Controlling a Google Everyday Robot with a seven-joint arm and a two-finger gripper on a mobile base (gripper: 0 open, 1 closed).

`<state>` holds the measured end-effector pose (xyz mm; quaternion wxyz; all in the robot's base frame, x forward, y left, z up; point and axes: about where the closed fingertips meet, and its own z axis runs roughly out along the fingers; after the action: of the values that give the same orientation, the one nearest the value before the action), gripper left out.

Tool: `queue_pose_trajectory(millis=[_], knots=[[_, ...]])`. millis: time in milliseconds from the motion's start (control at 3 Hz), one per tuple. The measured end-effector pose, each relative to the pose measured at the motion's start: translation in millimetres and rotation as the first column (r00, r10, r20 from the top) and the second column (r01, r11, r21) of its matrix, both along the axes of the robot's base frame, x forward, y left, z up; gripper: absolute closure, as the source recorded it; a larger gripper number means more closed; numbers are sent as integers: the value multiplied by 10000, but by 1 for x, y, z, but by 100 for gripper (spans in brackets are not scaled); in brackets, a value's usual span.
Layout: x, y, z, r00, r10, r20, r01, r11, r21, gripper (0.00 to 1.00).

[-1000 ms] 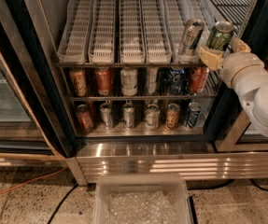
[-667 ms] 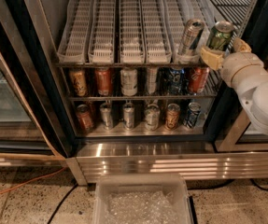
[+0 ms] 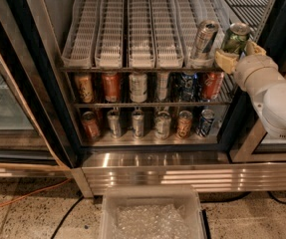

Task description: Pick green can from top shelf of fridge

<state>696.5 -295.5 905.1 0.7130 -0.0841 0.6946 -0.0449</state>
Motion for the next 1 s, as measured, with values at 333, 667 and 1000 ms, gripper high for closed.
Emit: queue_pose_trajectory(millis=[333,667,1000], knots=[[2,3,0,10000,-40,2,40,10000,18,34],[5,5,0,10000,-94,10,94,9999,118,31],[10,8,1,10000,-87,8,87,9996,260,28]])
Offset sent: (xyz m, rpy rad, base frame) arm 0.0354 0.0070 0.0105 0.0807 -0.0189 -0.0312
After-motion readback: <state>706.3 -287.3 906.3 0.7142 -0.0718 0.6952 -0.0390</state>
